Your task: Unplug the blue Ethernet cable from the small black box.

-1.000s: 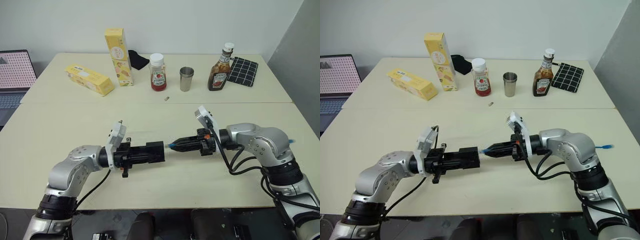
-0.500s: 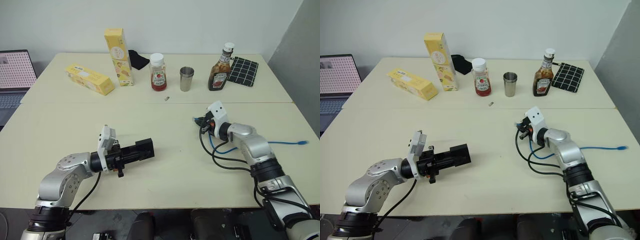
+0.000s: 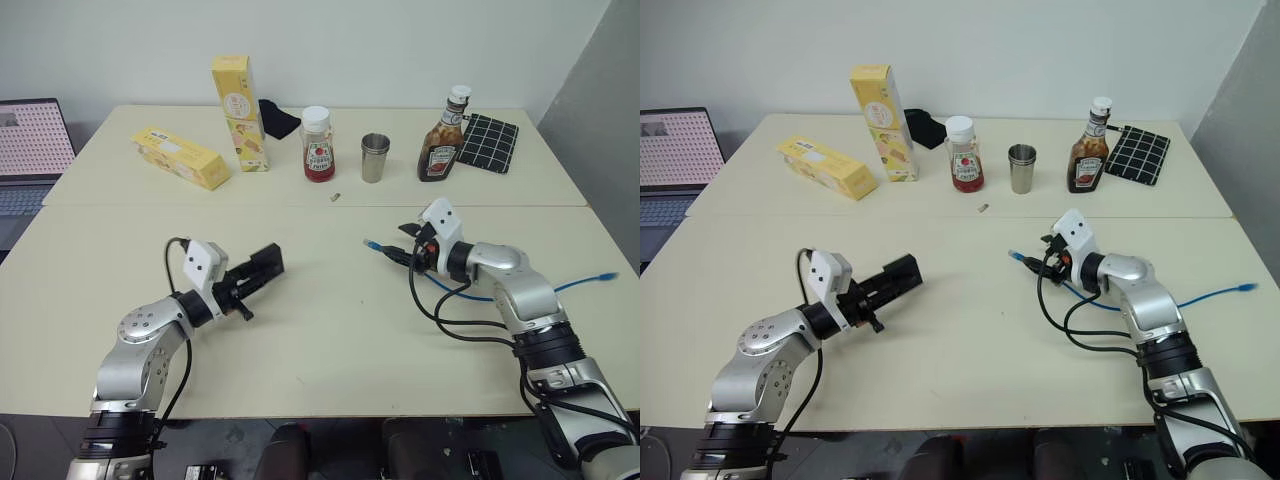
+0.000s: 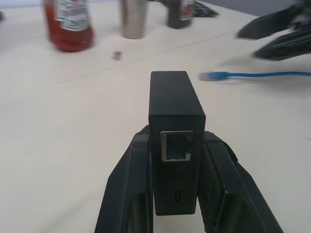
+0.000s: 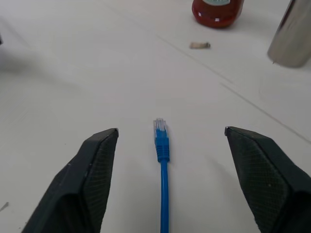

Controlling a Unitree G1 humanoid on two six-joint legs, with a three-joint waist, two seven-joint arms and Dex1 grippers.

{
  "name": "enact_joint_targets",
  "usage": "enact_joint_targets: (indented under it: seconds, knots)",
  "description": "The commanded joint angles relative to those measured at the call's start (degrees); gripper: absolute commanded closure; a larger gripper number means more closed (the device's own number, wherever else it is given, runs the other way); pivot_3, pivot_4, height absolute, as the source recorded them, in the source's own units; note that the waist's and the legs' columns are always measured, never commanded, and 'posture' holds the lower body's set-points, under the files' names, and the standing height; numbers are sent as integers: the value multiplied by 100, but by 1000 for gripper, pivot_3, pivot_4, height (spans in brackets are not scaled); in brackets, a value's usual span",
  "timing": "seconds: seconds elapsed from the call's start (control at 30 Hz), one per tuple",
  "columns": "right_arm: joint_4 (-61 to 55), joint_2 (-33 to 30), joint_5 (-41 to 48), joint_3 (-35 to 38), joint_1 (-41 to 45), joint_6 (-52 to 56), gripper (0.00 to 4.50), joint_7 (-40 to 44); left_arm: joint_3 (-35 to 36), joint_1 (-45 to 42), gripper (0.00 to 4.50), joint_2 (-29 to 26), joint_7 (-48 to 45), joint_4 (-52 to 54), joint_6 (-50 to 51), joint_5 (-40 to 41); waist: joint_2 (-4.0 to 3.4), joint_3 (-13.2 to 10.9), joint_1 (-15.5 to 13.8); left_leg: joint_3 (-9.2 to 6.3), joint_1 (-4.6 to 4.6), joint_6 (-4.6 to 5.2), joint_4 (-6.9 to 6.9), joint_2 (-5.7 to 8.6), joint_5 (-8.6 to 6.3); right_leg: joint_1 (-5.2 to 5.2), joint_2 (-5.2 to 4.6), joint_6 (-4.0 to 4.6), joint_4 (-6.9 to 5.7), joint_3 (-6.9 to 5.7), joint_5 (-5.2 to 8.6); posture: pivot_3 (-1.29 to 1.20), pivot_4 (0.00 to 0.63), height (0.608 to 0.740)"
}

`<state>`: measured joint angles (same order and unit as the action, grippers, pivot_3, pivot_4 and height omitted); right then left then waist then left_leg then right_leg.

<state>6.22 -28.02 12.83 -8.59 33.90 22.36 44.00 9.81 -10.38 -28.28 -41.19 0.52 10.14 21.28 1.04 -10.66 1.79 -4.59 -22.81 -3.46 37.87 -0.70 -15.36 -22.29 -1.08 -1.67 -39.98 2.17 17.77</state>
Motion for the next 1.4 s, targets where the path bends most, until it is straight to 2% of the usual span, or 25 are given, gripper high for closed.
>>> enact_joint_targets:
  seconds: [0.03, 0.2, 0.5, 0.57, 0.67, 0.8, 1.0, 1.17, 1.33, 1.4]
  knots:
    - [-1254, 138, 415, -267, -1, 195, 618, 507, 493, -124, 3716, 184, 795, -424, -1061, -462, 0, 0, 19, 0, 0, 0, 0, -1, 0, -1, 0, 0, 0, 0, 0, 0, 150, 740]
    - [-1660, 572, 346, -891, 343, 569, 618, 608, 804, -278, 3716, 309, 1470, -1378, -1933, -786, 0, 0, 48, -7, 6, 0, -1, -1, 0, -2, -2, 1, -3, -1, 0, 0, 150, 740]
    - [-1463, 942, 125, -1245, 624, 732, 618, 527, 935, -716, 3716, 501, 1760, -2830, -2536, -678, 8, 5, -47, -14, -3, -1, 8, 12, 1, 1, -11, -9, 2, -19, -6, 0, 150, 740]
    - [-1465, 955, 105, -1260, 625, 757, 593, 517, 925, -747, 3005, 514, 1733, -2998, -2569, -661, 8, 5, -26, -10, -2, -1, 8, 13, 1, 1, -12, -11, 2, -17, -7, 0, 150, 740]
    - [-1528, 924, 82, -1270, 601, 833, 593, 520, 900, -654, 2381, 544, 1526, -3033, -2550, -547, 8, 5, -3, -11, 0, -1, 6, 9, 0, 0, -9, -11, 1, -18, -7, 0, 150, 740]
    - [-1649, 870, 93, -1258, 547, 965, 593, 519, 968, -366, 1449, 595, 1535, -2696, -2309, -386, 8, 5, 11, -9, 3, -1, 4, 6, 0, 0, -9, -11, 1, -14, -7, 0, 150, 740]
    - [-1784, 850, 92, -1262, 436, 1180, 593, 427, 1011, 625, 266, 610, 1848, -1221, -1382, -152, 8, 5, 26, -6, 5, 0, 2, -2, 0, -1, -12, -11, 0, -4, -7, 0, 150, 740]
    - [-1930, 749, 145, -1075, 187, 1422, 593, 267, 1078, 1704, 266, 469, 1963, 407, -476, 26, 8, 5, 19, -6, 6, 0, -2, -4, 0, 0, -19, -11, 3, 3, -7, 0, 150, 740]
    - [-2242, 312, 409, -394, -231, 1744, 593, 172, 1212, 2484, 266, -205, 1608, 1674, 444, 117, 10, 6, -17, -15, 4, 0, 0, -2, 0, 5, -14, -10, 2, 3, -6, 0, 150, 740]
    - [-2436, -22, 519, -193, -446, 1768, 593, 353, 1364, 2660, 266, -566, 1279, 2069, 942, 540, 10, 6, -33, -15, 3, 0, -1, 6, 0, 7, -8, -10, 4, 0, -6, 0, 150, 740]
